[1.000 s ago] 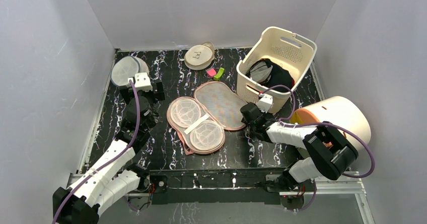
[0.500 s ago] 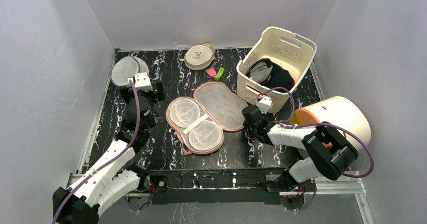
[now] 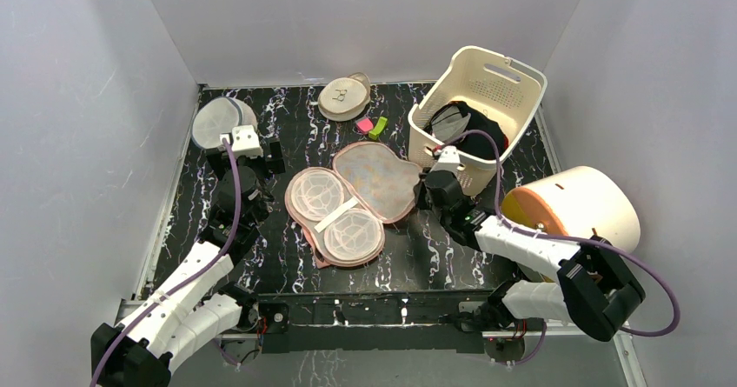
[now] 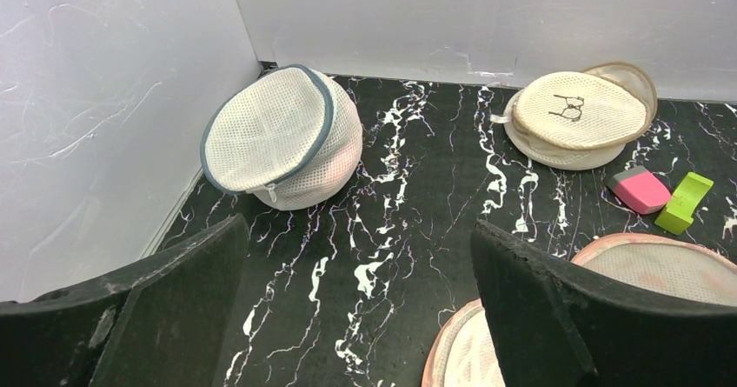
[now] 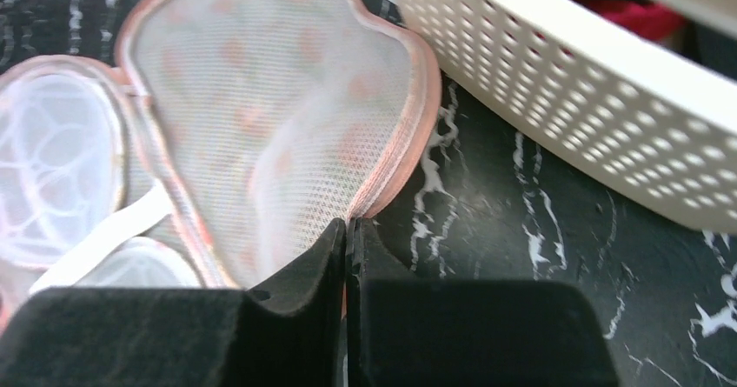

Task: Unzip the laundry bag and remove the bra
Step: Close the laundry bag at the center of the board.

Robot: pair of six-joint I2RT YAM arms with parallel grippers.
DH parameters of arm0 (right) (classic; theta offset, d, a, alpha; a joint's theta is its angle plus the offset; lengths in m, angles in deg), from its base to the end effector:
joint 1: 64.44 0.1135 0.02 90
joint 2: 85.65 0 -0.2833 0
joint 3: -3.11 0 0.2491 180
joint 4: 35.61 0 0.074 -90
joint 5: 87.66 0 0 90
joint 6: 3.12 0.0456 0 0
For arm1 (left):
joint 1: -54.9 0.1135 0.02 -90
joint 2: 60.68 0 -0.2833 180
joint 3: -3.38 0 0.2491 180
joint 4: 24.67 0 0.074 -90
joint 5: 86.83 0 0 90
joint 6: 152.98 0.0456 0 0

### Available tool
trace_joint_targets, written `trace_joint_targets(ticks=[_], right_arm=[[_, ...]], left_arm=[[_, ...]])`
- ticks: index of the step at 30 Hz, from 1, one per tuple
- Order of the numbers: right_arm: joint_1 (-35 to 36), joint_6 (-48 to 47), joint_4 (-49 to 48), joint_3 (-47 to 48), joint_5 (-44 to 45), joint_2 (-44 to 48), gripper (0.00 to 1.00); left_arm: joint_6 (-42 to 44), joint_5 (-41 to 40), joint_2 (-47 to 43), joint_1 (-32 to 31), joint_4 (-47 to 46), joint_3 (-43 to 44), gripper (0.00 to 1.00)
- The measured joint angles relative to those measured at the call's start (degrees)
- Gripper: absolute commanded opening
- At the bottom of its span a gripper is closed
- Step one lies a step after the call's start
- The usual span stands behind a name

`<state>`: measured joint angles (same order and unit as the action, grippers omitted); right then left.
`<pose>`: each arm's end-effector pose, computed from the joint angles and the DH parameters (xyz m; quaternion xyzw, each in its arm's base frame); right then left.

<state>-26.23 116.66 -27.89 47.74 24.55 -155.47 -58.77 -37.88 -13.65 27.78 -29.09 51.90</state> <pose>0.2034 0.1382 0.2102 0.0284 0.8664 0.1219 0.4834 0.1772 -0.0571 0.3384 -0.0814 0.6742 0.0920 0.7283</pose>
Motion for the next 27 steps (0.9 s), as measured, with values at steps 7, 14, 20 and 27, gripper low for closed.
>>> trace_joint_targets(ticks=[7,14,20,27], right_arm=[[5.42,-10.12,2.84,6.99,-2.75,0.37,0.0],[15.41,-20.35,6.4,16.09,-3.69,-2.4,0.0],[28.61,-24.3,7.54,21.59,0.31,-9.31,0.0],[39.67,-26.91,9.31,27.63,3.58,-20.98,0.0]], left_arm=[[-0.72,0.57,0.02,0.0,0.59,0.02,0.98],[-0.68,0.79,0.74,0.0,0.76,0.02,0.98],[0.83,-0.63,0.83,0.0,0.5,0.02,0.98],[2.4,-2.14,0.26,0.02,-0.92,0.02,0.98]])
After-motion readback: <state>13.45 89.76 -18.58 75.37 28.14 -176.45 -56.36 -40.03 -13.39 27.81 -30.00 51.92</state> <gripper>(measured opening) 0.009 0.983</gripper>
